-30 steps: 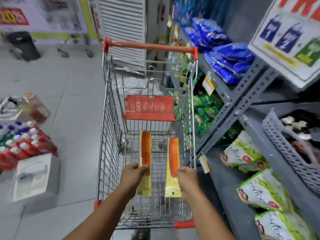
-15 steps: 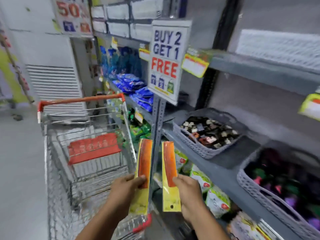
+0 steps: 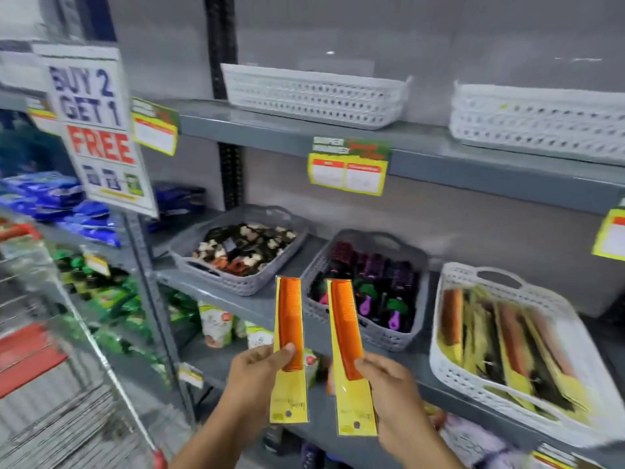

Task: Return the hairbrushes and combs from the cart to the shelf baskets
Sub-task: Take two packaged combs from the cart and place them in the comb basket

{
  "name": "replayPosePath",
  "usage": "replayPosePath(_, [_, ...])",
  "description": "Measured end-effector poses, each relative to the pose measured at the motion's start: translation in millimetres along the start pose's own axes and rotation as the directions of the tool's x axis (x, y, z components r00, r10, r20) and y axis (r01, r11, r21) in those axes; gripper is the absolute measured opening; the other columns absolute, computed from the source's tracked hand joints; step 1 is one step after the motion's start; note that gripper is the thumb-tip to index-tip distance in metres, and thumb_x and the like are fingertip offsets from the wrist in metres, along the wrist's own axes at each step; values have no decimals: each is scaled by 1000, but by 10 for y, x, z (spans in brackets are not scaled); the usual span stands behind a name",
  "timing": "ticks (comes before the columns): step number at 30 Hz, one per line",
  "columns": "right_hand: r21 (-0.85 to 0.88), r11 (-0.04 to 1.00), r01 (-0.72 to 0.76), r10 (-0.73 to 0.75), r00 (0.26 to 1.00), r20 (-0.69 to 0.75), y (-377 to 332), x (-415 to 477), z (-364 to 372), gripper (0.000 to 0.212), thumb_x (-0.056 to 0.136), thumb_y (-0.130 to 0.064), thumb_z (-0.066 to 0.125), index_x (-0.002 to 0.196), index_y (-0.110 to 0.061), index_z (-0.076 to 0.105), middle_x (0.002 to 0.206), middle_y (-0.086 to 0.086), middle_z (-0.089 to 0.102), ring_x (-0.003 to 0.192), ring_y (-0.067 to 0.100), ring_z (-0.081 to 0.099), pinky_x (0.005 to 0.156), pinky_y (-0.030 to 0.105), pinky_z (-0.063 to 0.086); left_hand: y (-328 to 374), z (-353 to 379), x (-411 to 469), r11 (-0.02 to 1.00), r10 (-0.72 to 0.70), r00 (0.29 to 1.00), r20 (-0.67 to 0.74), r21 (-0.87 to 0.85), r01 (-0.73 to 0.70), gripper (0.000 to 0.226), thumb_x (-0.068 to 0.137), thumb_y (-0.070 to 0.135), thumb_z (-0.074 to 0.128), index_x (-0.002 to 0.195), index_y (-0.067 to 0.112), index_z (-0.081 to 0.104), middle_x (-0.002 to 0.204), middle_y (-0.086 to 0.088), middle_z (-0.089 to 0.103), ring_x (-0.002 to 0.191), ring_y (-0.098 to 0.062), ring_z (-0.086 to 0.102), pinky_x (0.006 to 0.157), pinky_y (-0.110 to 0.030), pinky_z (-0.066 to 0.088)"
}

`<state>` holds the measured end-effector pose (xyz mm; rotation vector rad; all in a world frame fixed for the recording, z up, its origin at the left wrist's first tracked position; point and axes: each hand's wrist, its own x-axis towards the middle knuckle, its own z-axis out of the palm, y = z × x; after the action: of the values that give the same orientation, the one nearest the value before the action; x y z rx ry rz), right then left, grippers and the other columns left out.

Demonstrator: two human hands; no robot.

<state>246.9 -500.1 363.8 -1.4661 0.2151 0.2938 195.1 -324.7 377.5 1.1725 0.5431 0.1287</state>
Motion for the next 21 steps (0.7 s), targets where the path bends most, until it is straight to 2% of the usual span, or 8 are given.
replayPosePath(2, [22, 1000, 1, 1, 996, -91, -33, 9, -270, 18, 89, -8, 64, 105, -2, 67, 99, 19, 73, 94, 36, 69, 90, 52, 53, -36, 247, 12, 1000, -25, 997, 79, 15, 24, 23, 85, 10, 68, 63, 3, 70, 61, -14, 71, 48, -25, 66, 41, -27, 49])
replayPosePath(5, [49, 999, 14, -4, 980, -198, -84, 16, -597, 18, 88, -8, 65, 105, -1, 66, 95, 19, 73, 88, 36, 69, 83, 51, 56, -88, 560, 60, 996, -69, 984, 167, 68, 58, 22, 85, 11, 69, 69, -3, 65, 56, -15, 67, 42, -26, 64, 38, -26, 49])
replayPosePath(8, [83, 996, 35, -11, 961, -275, -145, 27, -911, 17, 88, -8, 66, 104, -1, 66, 92, 17, 74, 84, 34, 71, 75, 47, 59, -158, 890, 130, 988, -83, 969, 233, 145, 50, 22, 84, 16, 69, 68, 1, 65, 53, -9, 66, 45, -21, 65, 37, -22, 49])
replayPosePath(11, [77, 996, 54, -23, 934, -357, -174, 76, -1189, 18, 85, -12, 70, 103, -9, 68, 116, 14, 68, 110, 33, 62, 100, 52, 47, -198, 1213, 207, 975, -119, 947, 298, 214, 55, 23, 86, 25, 69, 73, 6, 69, 68, -10, 71, 58, -25, 66, 50, -29, 52])
replayPosePath(13, [78, 994, 70, -35, 924, -380, -222, 95, -1369, 10, 84, -13, 70, 95, -14, 69, 116, 12, 67, 109, 28, 62, 98, 49, 48, -237, 1443, 278, 962, -107, 935, 339, 274, 11, 26, 87, 29, 67, 74, 7, 65, 74, -10, 63, 68, -23, 58, 67, -31, 44])
replayPosePath(16, [57, 993, 107, -75, 912, -402, -310, 138, -1573, 10, 84, -13, 70, 86, -23, 68, 114, 7, 66, 106, 21, 61, 90, 35, 46, -266, 1770, 359, 938, -59, 914, 402, 335, -86, 27, 89, 30, 65, 67, 15, 58, 68, -2, 54, 62, -16, 50, 71, -32, 38])
replayPosePath(18, [42, 990, 138, -107, 900, -423, -363, 215, -1726, 12, 84, -12, 70, 92, -21, 68, 119, 8, 64, 114, 22, 56, 93, 34, 39, -281, 1994, 408, 917, -9, 906, 424, 365, -162, 23, 88, 29, 66, 75, 16, 53, 78, -4, 49, 67, -15, 49, 79, -33, 41])
replayPosePath(21, [-9, 984, 178, -162, 874, -458, -462, 359, -1926, 27, 84, -12, 70, 111, -9, 68, 127, 11, 62, 114, 19, 54, 93, 32, 37, -290, 2293, 516, 882, 53, 896, 442, 400, -250, 25, 84, 27, 71, 72, 10, 58, 74, -10, 55, 71, -19, 51, 70, -33, 40])
